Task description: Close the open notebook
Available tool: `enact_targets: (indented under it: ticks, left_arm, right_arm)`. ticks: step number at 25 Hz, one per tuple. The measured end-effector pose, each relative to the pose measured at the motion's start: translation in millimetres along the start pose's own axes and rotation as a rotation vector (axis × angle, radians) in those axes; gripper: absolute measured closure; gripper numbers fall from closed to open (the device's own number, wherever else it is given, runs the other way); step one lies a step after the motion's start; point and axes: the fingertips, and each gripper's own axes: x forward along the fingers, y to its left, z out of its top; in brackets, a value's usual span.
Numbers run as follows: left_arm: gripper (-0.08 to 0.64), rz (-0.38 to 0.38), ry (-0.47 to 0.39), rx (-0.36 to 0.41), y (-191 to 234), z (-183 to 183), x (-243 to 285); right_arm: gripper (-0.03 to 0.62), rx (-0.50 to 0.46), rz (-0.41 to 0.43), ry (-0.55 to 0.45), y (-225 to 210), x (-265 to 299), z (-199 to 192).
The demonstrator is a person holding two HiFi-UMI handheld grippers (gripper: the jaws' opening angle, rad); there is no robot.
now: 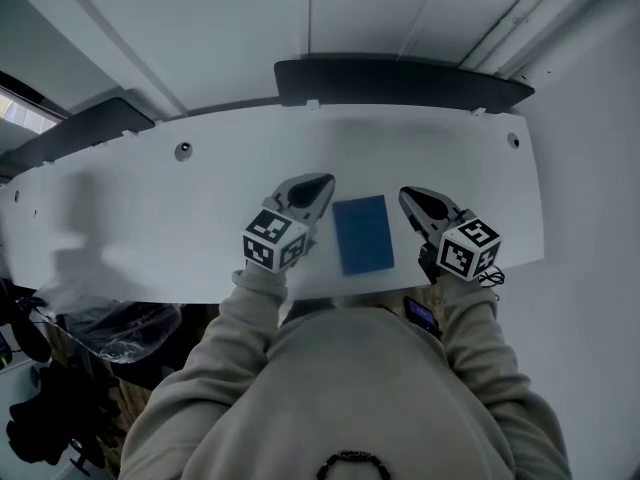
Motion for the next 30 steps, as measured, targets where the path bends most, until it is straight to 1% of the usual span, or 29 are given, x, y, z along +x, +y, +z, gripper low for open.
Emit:
enact_targets:
  ticks: [2, 4, 8, 12, 16, 18, 25, 30]
  left_arm:
    - [0.557, -0.027, 0.013, 0.009, 0.5, -1.0, 8.1]
    - [0.558, -0.034, 0.022, 0.022, 1.3, -4.3, 12.4]
    - [0.557, -0.008, -0.032, -0.004, 6.1, 0.5, 10.4]
    - [0.557, 0.007, -0.043, 0.008, 5.2, 5.2, 12.7]
    - [0.558, 0.076, -0.044, -0.006, 5.5, 7.3, 10.1]
    - [0.557, 0.092, -0.042, -0.022, 3.6, 7.5, 10.2]
    - [0.558, 0.093, -0.033, -0.022, -4.7, 11.8, 20.2]
    - [0.557, 0.083, -0.003, -0.044, -6.2, -3.7, 22.7]
  right_arm:
    - [0.572, 0.033, -0.012, -0.006, -4.9, 1.4, 3.0]
    - [0.572, 0.038, -0.023, -0.001, -9.8, 4.9, 3.2]
    - [0.572, 0.032, -0.020, 0.027, -21.8, 15.8, 1.6]
    - [0.572, 0.018, 0.017, 0.028, -29.4, 24.5, 8.4]
    - [0.572, 0.046, 0.061, 0.011, -33.6, 26.2, 13.8]
    - [0.572, 0.046, 0.078, 0.012, -34.6, 27.2, 15.4]
    - [0.572, 0.037, 0.120, 0.024, -35.1, 30.2, 12.7]
    - [0.572, 0.022, 0.120, 0.036, -38.3, 32.0, 6.5]
